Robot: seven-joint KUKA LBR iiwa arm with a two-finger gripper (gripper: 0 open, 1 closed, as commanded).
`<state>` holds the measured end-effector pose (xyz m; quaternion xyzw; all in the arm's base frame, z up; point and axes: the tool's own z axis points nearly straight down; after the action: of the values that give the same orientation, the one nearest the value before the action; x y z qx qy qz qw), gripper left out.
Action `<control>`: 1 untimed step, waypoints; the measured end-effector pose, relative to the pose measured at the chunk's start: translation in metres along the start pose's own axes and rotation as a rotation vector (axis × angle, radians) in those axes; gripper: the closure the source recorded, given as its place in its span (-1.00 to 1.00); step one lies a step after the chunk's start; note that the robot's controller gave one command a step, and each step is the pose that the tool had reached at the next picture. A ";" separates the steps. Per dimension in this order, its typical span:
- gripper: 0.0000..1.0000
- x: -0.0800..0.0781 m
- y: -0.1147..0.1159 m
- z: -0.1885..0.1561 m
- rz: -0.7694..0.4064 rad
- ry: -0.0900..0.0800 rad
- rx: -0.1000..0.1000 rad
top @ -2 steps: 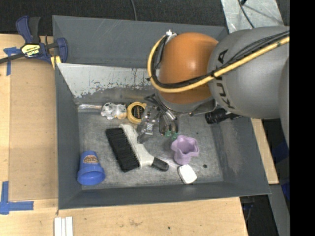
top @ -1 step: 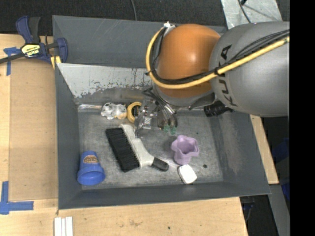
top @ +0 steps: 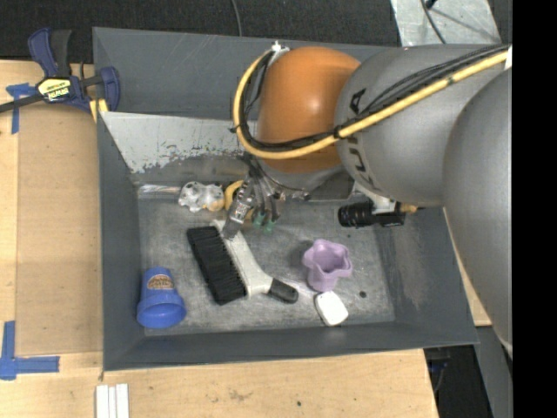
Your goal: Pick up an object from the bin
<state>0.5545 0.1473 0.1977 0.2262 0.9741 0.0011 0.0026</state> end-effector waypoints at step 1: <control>1.00 -0.025 -0.005 0.016 -0.174 0.000 0.000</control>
Offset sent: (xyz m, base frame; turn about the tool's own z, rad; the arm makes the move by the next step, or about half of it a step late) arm 0.0123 -0.0303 -0.0314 -0.4298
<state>0.5747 0.1325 0.1820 0.1406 0.9901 0.0010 0.0026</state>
